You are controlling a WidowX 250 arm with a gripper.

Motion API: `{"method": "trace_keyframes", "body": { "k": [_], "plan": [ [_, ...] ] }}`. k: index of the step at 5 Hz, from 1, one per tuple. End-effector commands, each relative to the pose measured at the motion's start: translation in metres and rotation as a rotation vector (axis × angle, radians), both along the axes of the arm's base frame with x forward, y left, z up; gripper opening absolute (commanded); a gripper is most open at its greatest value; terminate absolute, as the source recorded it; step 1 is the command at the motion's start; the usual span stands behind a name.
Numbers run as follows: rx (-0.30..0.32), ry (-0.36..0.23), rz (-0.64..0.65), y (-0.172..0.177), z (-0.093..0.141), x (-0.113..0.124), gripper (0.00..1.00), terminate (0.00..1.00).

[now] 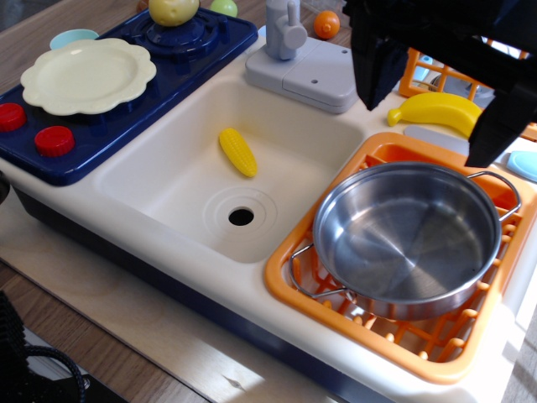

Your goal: Put pan from drying rack into sink

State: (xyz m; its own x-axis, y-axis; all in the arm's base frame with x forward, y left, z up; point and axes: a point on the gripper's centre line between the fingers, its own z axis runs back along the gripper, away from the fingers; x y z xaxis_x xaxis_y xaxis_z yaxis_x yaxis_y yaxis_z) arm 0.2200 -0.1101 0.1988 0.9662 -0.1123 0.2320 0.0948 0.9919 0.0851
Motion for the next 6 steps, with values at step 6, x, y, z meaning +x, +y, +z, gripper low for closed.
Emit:
{"method": "trace_keyframes", "body": {
  "k": [6],
  "plan": [
    [-0.142, -0.059, 0.175, -0.045, -0.042, 0.011, 1.00, 0.00]
  ]
}}
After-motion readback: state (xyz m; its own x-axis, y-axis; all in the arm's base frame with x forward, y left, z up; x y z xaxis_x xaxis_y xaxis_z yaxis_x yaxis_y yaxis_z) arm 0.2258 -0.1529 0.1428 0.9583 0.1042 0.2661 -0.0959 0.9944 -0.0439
